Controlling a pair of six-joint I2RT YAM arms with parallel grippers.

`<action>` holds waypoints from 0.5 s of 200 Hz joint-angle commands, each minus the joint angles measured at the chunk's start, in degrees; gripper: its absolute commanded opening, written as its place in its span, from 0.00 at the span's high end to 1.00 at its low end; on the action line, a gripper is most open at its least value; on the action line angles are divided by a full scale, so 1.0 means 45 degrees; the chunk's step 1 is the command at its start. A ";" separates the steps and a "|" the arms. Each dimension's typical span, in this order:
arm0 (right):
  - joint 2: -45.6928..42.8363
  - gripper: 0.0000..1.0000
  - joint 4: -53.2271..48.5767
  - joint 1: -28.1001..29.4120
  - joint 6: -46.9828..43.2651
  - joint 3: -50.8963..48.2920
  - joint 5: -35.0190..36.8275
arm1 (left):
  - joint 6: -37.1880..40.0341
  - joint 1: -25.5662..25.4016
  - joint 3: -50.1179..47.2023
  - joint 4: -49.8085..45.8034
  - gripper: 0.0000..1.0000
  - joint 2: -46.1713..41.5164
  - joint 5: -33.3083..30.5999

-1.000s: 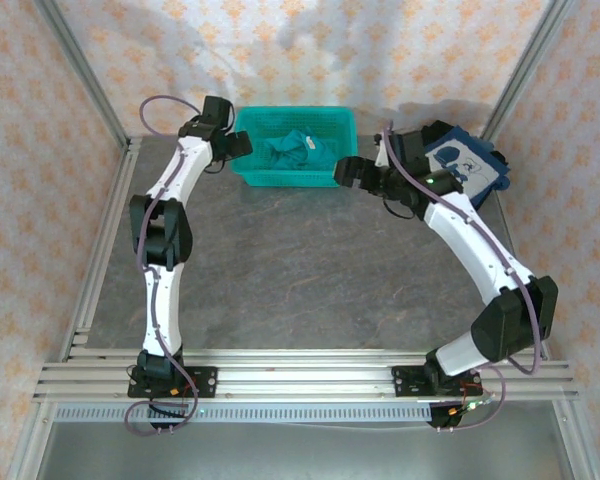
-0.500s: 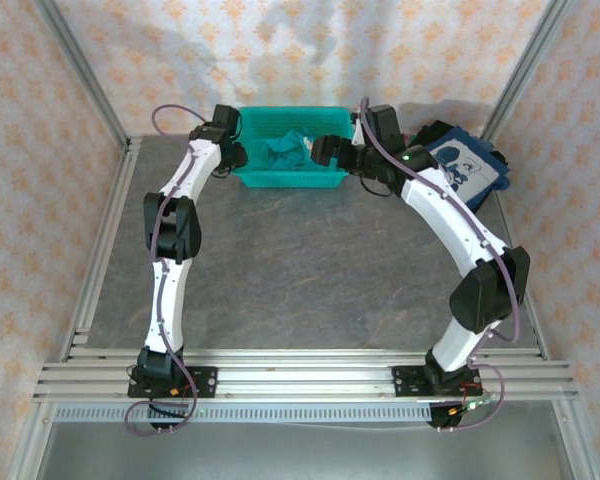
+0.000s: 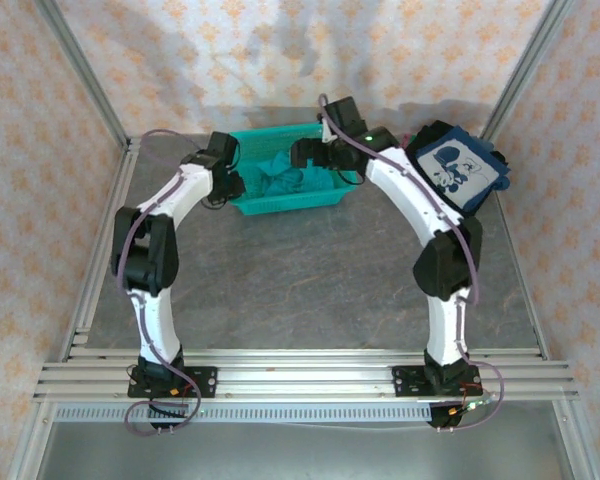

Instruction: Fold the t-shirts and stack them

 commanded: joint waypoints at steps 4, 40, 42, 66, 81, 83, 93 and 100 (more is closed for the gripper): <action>0.1235 0.01 -0.1572 0.0599 -0.0966 0.0843 0.1203 | -0.1052 -0.1062 -0.2408 -0.0446 1.00 -0.2077 -0.0899; 0.2368 0.01 -0.1239 0.0902 -0.0528 0.0037 0.2003 | -0.3337 -0.2117 -0.6112 0.0175 1.00 -0.4883 -0.1443; 0.2401 0.02 -0.1190 0.0894 -0.0478 -0.0074 0.1999 | -0.3446 -0.2143 -0.6286 0.0192 1.00 -0.5021 -0.1447; 0.2563 0.15 -0.0396 0.1007 0.0136 -0.1660 0.1790 | -0.4556 -0.2217 -0.7996 0.0223 1.00 -0.6528 -0.1738; 0.2455 0.34 0.0067 0.1106 0.0355 -0.2480 0.1930 | -0.4849 -0.2216 -0.8612 0.0086 1.00 -0.7325 -0.1962; 0.2440 0.35 0.0071 0.1106 0.0357 -0.2506 0.1921 | -0.4869 -0.2212 -0.8673 0.0067 1.00 -0.7404 -0.1987; 0.2334 0.50 0.0253 0.1107 0.0400 -0.2695 0.1967 | -0.4943 -0.2215 -0.8824 -0.0065 1.00 -0.7760 -0.2033; 0.2256 0.56 0.0341 0.1107 0.0382 -0.2699 0.1988 | -0.4982 -0.2216 -0.8874 -0.0133 1.00 -0.7909 -0.2054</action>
